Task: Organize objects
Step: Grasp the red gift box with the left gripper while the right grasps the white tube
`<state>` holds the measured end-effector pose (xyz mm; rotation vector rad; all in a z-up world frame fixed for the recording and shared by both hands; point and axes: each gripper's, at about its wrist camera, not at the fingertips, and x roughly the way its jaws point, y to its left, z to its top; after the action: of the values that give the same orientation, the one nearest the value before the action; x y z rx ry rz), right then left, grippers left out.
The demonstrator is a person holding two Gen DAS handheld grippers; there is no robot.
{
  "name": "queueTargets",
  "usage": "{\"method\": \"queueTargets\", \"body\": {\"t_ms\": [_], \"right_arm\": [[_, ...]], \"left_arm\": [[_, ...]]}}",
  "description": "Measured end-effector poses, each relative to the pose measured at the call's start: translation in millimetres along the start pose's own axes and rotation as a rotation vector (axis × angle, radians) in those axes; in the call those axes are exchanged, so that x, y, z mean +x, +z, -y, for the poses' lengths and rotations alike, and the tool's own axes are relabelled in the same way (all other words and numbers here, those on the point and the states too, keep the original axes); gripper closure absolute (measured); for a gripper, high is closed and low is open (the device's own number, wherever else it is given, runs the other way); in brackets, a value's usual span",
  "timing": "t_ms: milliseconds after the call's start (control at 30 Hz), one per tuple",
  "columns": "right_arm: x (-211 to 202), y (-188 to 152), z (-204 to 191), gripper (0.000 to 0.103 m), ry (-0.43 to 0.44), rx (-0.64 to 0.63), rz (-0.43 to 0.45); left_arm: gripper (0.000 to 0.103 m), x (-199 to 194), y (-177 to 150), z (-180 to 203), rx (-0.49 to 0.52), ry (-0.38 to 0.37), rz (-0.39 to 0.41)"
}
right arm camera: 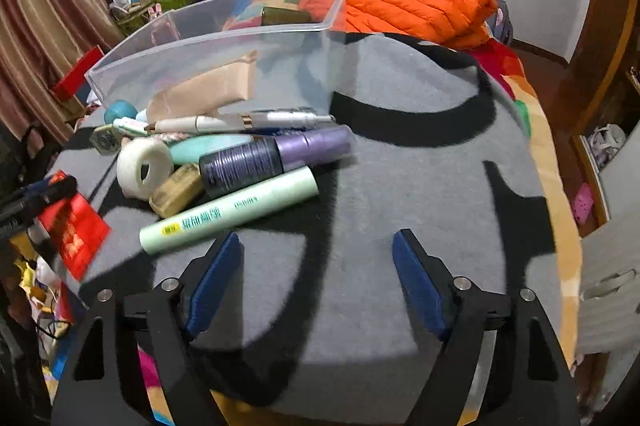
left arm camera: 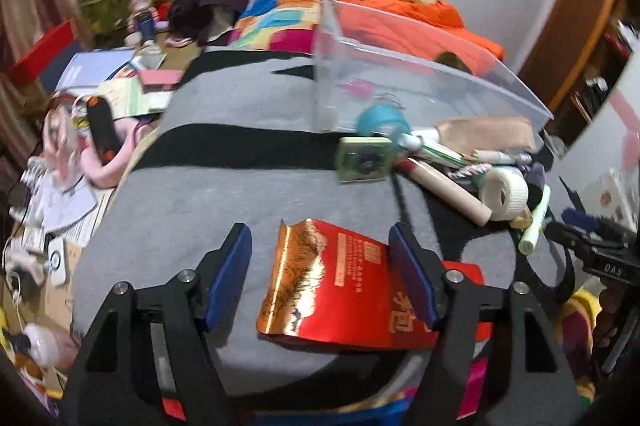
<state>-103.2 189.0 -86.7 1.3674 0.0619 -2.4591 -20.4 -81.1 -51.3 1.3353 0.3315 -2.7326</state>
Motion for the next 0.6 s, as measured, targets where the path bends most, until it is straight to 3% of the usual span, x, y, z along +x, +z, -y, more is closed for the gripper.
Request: {"method": "queueTargets", "body": {"t_ms": [133,267,400,533,567,600], "right_arm": [[-12,7,-5,0.026,0.076,0.050,0.029],[-6,15,-29,0.025,0.046,0.010,0.040],[11,12,-48,0.020,0.014,-0.034,0.019],[15,8,-40,0.019,0.043,-0.008,0.007],[14,7,-34,0.024,0.048,0.003,0.003],[12,6,-31,0.039,0.034,0.001,0.002]], "left_arm": [[0.031,-20,1,-5,-0.010,-0.006,0.049],[0.021,-23,-2,-1,0.027,-0.002,0.055],[0.021,-3,-14,6,0.069,-0.012,-0.013],[0.025,-1,-23,17,0.110,0.003,0.043],[0.030,-2,-24,18,0.111,-0.006,0.048],[0.032,-2,-25,20,0.114,-0.003,0.056]]}}
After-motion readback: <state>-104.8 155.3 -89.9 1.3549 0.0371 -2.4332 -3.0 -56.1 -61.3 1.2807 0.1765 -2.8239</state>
